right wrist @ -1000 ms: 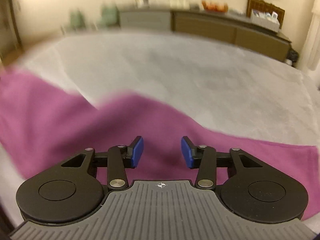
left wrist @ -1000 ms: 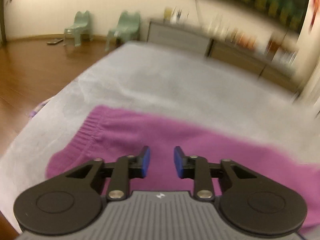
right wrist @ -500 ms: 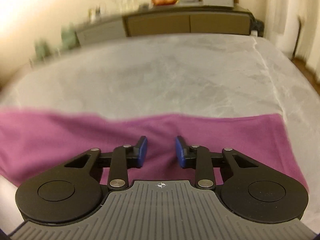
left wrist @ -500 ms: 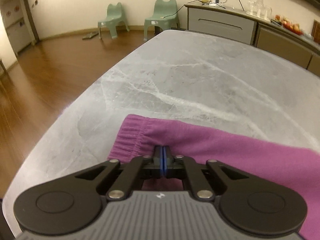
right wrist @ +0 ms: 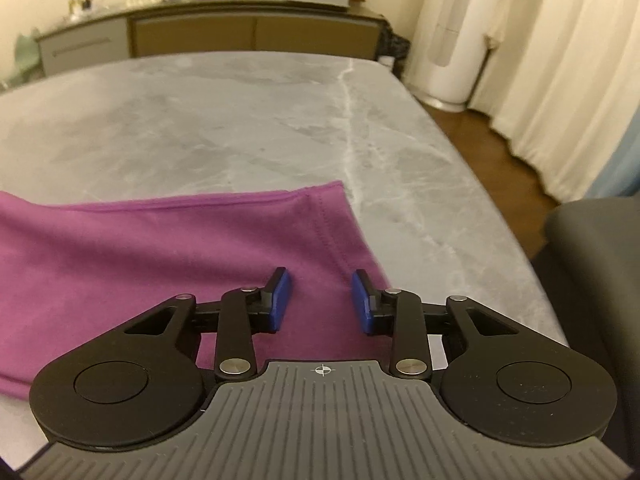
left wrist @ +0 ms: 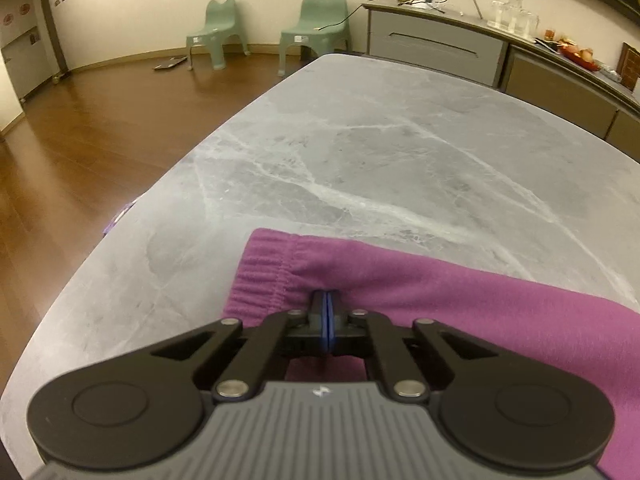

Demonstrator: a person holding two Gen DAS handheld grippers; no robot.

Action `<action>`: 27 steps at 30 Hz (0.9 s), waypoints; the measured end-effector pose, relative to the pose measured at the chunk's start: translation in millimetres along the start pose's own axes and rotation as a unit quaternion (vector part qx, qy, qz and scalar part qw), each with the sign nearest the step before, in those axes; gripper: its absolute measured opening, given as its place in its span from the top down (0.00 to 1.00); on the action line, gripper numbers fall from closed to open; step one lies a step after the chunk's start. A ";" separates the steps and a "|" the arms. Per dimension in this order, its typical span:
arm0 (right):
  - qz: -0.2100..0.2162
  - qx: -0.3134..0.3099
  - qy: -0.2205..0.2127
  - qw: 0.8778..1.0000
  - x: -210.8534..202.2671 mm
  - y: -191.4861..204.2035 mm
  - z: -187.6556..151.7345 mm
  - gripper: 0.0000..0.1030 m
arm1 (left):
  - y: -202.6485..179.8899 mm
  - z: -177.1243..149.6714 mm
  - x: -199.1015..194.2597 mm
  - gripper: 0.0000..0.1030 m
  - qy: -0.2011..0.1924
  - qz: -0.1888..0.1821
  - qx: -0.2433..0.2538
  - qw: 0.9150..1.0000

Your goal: Fold clothes

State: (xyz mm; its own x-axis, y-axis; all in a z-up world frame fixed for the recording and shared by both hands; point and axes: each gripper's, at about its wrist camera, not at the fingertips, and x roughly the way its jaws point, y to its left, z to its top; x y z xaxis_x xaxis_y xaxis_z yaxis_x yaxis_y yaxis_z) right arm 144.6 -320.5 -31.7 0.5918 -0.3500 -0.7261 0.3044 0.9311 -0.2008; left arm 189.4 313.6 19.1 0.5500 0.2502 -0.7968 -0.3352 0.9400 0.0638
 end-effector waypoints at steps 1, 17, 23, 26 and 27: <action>-0.008 -0.004 -0.001 1.000 -5.2 3.0 1.0 0.66 | -0.4 -0.8 -5.7 0.95 -0.001 -0.004 -0.001 1.000; -0.050 -0.031 -0.033 0.998 22.0 26.1 30.9 0.61 | 17.7 -6.0 -34.8 0.85 -0.021 -0.008 0.024 0.999; 0.073 -0.155 -0.194 0.966 -93.3 120.2 6.9 0.51 | 22.4 -29.1 -104.6 0.77 -0.062 -0.152 0.041 0.986; 0.233 -0.242 -0.205 0.919 -144.6 189.5 -30.8 0.50 | -40.6 -74.3 -133.7 0.76 -0.070 -0.229 0.176 0.955; 0.258 -0.278 -0.209 0.901 -155.2 211.1 -42.2 0.50 | -65.0 -93.6 -143.7 0.75 -0.082 -0.243 0.226 0.940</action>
State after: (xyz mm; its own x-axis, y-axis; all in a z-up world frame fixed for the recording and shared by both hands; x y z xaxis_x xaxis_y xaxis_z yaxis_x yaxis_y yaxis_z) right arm 85.5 -65.3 10.8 0.8127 0.2446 -0.5288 -0.4439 0.8478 -0.2901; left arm 60.6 194.8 73.2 0.6767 -0.2376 -0.6969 0.3260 0.9453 -0.0057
